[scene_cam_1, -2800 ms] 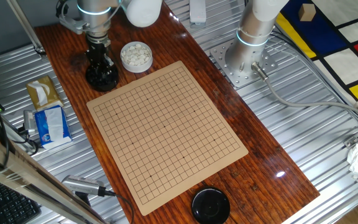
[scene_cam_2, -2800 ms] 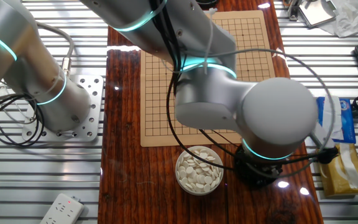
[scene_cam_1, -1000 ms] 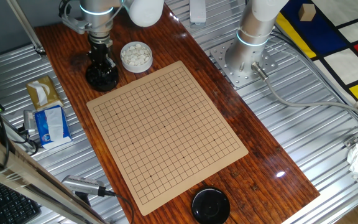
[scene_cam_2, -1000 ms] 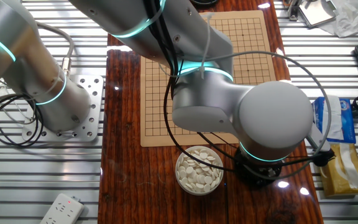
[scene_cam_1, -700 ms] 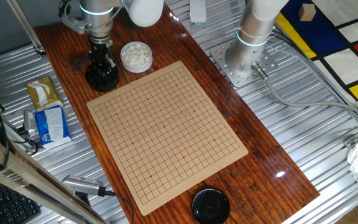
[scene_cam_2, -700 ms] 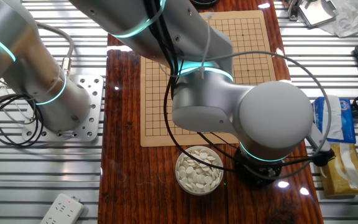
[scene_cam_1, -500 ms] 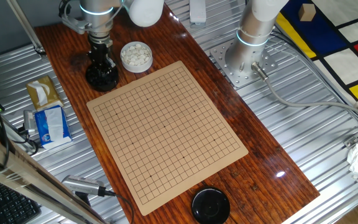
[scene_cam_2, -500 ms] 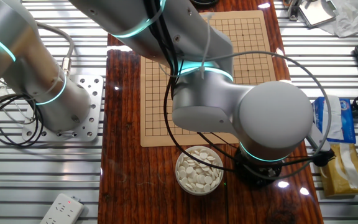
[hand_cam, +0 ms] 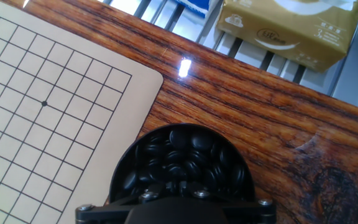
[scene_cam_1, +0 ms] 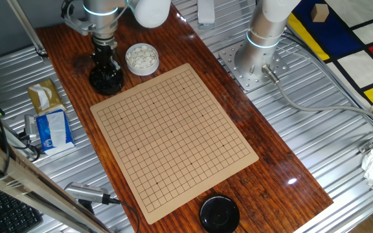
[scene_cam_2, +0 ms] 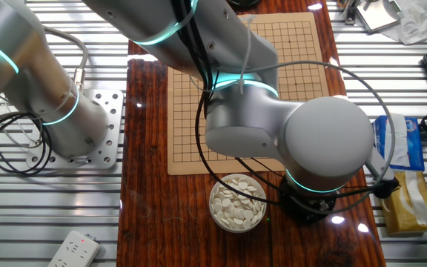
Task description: Play the first move as black on the 3-4 point in the upper right corner of the Go board
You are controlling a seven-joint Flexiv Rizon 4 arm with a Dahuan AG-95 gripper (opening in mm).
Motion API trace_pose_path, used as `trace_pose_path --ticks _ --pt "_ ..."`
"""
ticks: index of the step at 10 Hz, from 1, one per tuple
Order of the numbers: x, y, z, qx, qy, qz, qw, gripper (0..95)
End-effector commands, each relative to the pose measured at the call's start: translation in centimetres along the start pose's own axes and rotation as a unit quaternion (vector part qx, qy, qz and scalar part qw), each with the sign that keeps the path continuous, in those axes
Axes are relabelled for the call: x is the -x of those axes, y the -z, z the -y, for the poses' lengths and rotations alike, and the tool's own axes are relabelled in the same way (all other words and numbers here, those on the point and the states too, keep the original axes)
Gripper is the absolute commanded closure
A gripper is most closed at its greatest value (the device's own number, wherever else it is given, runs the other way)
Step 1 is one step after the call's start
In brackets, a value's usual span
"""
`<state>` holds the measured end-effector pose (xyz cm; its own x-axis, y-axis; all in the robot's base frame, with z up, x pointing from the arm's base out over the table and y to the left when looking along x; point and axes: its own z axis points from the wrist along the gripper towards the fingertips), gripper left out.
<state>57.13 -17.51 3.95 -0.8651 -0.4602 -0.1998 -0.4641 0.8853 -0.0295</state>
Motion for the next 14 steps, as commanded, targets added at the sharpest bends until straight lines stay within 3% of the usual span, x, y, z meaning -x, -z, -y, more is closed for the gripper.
trace_pose_path --ticks 1,8,9,11,14 --pt "0.0 0.0 0.0 0.0 0.0 0.0 1.0 95.0" --pt "0.0 0.0 0.0 0.0 0.0 0.0 1.0 95.0" --pt "0.8 5.8 0.7 -0.003 -0.016 -0.077 0.9969 95.0" --pt "0.9 5.8 0.7 0.001 -0.016 -0.09 0.9958 95.0" --pt "1.1 5.5 0.9 0.0 -0.009 -0.083 0.9965 95.0"
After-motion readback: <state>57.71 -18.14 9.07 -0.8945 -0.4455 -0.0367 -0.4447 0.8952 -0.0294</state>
